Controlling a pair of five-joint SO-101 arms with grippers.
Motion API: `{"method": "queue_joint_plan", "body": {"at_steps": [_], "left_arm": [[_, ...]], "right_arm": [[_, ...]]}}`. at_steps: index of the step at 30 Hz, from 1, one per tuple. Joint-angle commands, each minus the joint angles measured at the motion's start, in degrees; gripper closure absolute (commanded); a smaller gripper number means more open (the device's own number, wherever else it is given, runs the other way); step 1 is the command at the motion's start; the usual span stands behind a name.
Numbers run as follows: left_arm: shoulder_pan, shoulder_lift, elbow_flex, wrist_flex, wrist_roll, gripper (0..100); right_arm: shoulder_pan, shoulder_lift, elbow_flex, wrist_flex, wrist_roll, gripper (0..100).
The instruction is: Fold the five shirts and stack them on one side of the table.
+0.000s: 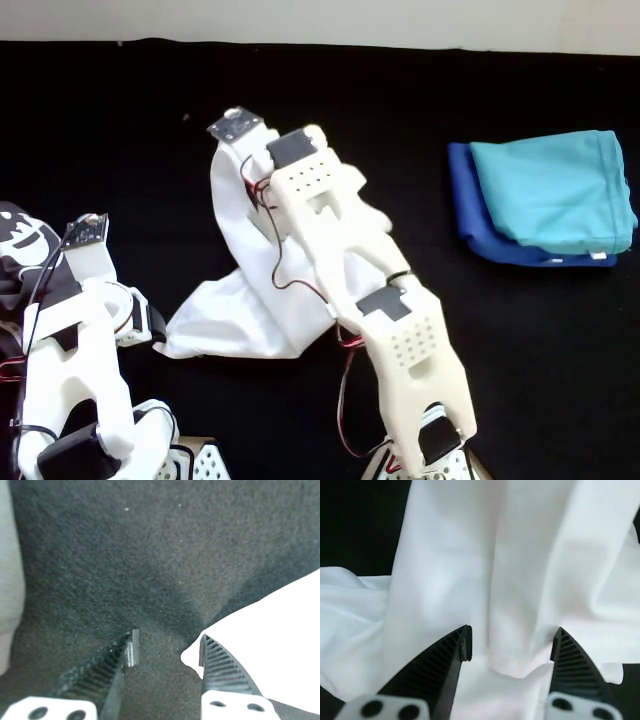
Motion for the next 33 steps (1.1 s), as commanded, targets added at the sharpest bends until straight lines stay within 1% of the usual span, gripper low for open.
{"method": "queue_joint_plan", "body": {"at_steps": [1,3,6,7,10,13,16,20,24,28,31,33], "left_arm": [[0.57,0.22,0.04,-2.90,0.97,80],[0.57,0.22,0.04,-2.90,0.97,80],[0.57,0.22,0.04,-2.90,0.97,80],[0.57,0.22,0.04,-2.90,0.97,80],[0.57,0.22,0.04,-2.90,0.97,80],[0.57,0.22,0.04,-2.90,0.97,80],[0.57,0.22,0.04,-2.90,0.97,80],[0.57,0.22,0.04,-2.90,0.97,80],[0.57,0.22,0.04,-2.90,0.97,80],[0.57,0.22,0.04,-2.90,0.97,80],[0.22,-0.04,-0.48,-2.55,0.79,80],[0.13,-0.13,-0.66,-2.46,0.79,80]], "right_arm": [[3.03,-3.74,2.15,-4.09,2.99,77.7],[4.18,-3.74,3.47,-6.02,5.01,85.2],[5.49,-3.82,3.47,-6.55,5.80,98.0],[5.85,-4.09,3.38,-6.64,5.80,99.7],[6.37,-4.35,2.77,-6.37,5.80,99.2],[6.99,-4.35,-2.24,-3.21,5.71,99.3],[7.08,-4.35,-11.91,2.68,5.71,99.3],[7.08,-4.35,-28.79,12.53,5.71,99.3],[9.19,-6.64,-37.67,12.62,4.31,99.3],[10.77,-14.37,-37.85,12.53,2.90,99.3],[15.16,-20.35,-37.85,12.44,3.08,99.3],[20.97,-22.02,-37.85,12.44,3.16,99.3]]}}
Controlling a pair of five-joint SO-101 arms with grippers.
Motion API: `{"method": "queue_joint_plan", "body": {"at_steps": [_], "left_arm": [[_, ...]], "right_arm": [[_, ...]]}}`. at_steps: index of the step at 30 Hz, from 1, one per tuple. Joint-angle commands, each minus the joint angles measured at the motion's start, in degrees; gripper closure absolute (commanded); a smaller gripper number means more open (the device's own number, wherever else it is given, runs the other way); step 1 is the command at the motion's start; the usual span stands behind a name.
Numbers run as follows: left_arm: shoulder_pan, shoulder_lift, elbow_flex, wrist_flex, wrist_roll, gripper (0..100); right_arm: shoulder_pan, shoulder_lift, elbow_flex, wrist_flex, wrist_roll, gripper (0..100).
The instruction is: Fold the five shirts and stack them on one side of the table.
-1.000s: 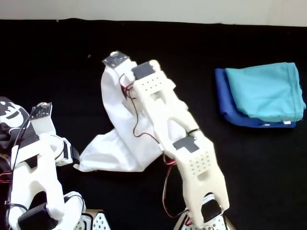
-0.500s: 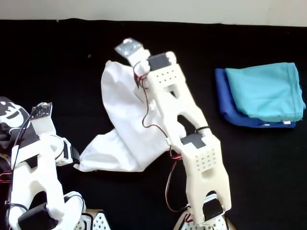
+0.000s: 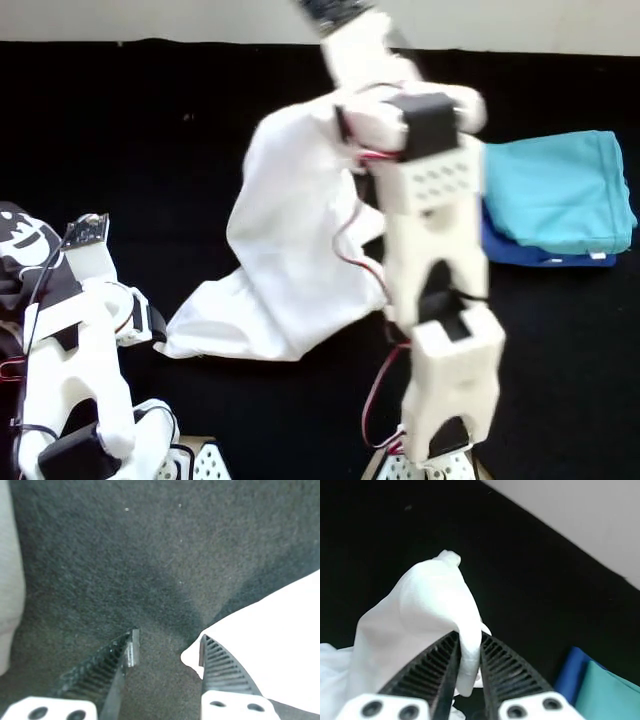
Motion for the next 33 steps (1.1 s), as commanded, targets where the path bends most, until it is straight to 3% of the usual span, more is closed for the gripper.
{"method": "queue_joint_plan", "body": {"at_steps": [1,6,9,12,16,19,26,33], "left_arm": [[0.40,-0.13,-1.19,-2.11,0.70,80],[3.74,-0.13,-12.35,12.40,0.70,80],[11.21,-0.13,-22.29,24.79,0.70,80],[21.49,0.40,-28.97,31.82,0.62,80],[33.98,0.40,-29.14,28.84,0.88,80],[38.20,0.48,-27.56,22.33,0.97,80],[40.84,0.48,-17.01,12.22,0.97,72],[41.01,0.48,-9.63,6.77,0.62,72]], "right_arm": [[9.80,-5.58,-2.51,0.48,-0.70,99.3],[25.19,-3.12,-2.86,-2.24,-0.62,99.3],[31.78,-0.48,-2.59,-6.99,-0.62,99.3],[34.33,1.27,-2.86,-8.31,-0.62,99.3],[34.59,1.45,-2.77,-8.04,-0.09,99.3],[34.33,1.54,-2.59,-6.90,2.20,99.3],[34.51,1.45,-2.95,-4.00,4.66,99.3],[34.33,1.45,-2.86,-3.56,4.75,99.3]]}}
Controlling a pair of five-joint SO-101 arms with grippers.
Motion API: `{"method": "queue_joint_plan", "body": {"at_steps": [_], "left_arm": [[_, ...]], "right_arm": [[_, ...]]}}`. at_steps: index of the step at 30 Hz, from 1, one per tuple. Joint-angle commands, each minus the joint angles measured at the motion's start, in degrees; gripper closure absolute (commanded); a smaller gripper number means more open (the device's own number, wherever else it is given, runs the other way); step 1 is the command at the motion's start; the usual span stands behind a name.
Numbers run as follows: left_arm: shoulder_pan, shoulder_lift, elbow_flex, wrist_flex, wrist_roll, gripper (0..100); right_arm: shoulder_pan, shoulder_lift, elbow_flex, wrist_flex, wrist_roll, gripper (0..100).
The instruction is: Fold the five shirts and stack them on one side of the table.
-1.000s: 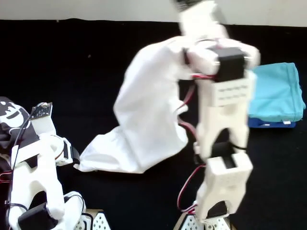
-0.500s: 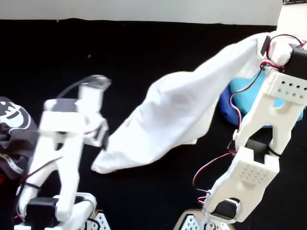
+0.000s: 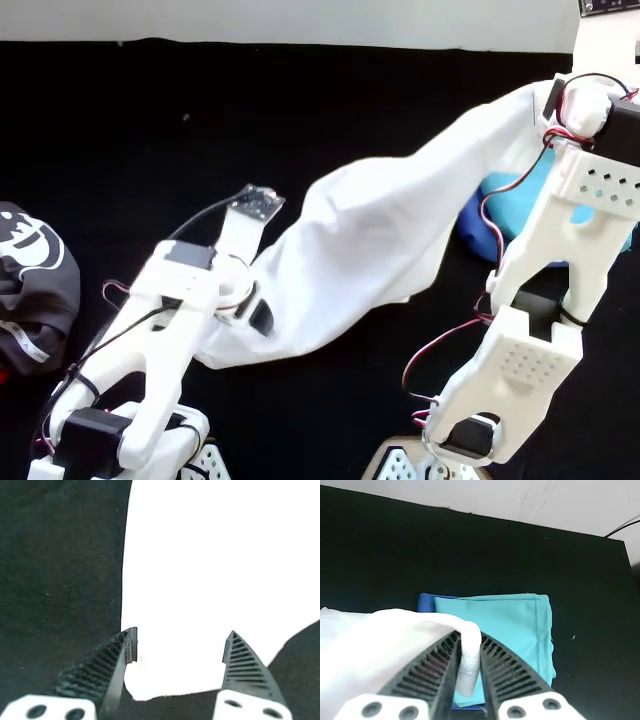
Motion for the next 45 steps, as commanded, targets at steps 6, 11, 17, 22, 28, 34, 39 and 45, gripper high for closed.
{"method": "queue_joint_plan", "body": {"at_steps": [6,11,17,22,28,34,39,45], "left_arm": [[-1.45,-0.66,-1.63,-0.53,0.00,99],[-9.71,-0.84,-15.60,9.14,0.09,99],[-17.10,-0.84,-48.31,31.65,0.00,99],[-17.27,-0.84,-71.96,43.08,0.00,99],[-20.44,-1.63,-91.91,47.82,0.00,99],[-25.80,-5.58,-96.48,47.74,-6.33,99],[-26.24,-1.01,-86.99,47.47,-6.86,99],[-26.15,14.29,-70.81,38.15,-6.86,99]], "right_arm": [[0.31,-0.40,-2.24,4.18,-3.16,99.3],[1.10,-3.12,-2.15,4.44,-8.26,99.3],[0.04,-13.58,-2.42,4.26,-8.35,99.3],[-4.18,-22.02,-2.42,4.18,-8.53,99.3],[-6.81,-28.97,-2.42,4.18,-13.89,99.3],[-6.81,-32.75,-1.80,4.18,-17.76,99.3],[-7.78,-26.33,5.23,4.18,-20.31,99.3],[-9.71,-13.14,15.43,2.15,-21.71,99.3]]}}
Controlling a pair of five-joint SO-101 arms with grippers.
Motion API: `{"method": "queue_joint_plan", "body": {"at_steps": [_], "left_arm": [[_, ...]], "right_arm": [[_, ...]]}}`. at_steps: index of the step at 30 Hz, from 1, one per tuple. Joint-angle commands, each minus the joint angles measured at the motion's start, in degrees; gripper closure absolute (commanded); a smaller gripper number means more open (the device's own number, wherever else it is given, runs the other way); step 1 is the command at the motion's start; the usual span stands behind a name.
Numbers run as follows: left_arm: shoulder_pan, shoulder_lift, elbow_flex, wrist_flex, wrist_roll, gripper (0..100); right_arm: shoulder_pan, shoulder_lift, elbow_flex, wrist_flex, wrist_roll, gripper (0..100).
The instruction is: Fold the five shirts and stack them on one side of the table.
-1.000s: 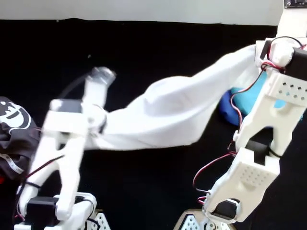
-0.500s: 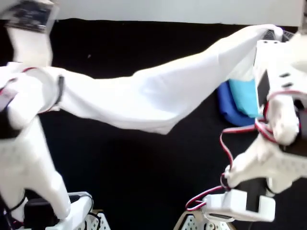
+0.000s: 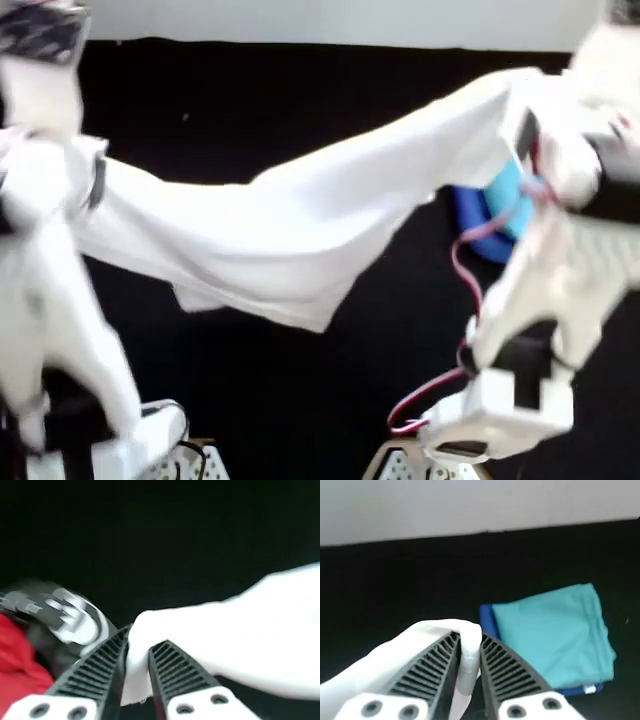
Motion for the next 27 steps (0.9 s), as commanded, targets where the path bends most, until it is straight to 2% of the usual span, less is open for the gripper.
{"method": "queue_joint_plan", "body": {"at_steps": [1,7,12,15,19,22,27], "left_arm": [[-0.40,8.66,6.46,-7.38,-0.53,99],[3.56,23.16,7.16,-16.70,-0.26,99],[6.37,27.12,5.93,-20.48,-0.18,99],[6.46,27.12,-0.40,-16.53,-0.09,93],[8.04,27.12,-14.81,-2.64,-0.09,80],[12.00,27.03,-22.81,5.63,0.00,80],[13.49,24.22,-24.48,5.19,-0.09,80]], "right_arm": [[-1.27,6.99,3.74,-2.86,-0.88,99.3],[-1.36,20.35,4.53,-10.42,-0.62,99.3],[-1.36,25.80,4.53,-12.26,-0.70,99.3],[-1.19,26.24,4.62,-11.82,-0.88,99.3],[-1.19,26.15,4.53,-11.74,-0.62,99.3],[-1.45,26.24,4.53,-11.82,-0.88,99.3],[-1.45,26.24,4.53,-11.82,-0.97,99.3]]}}
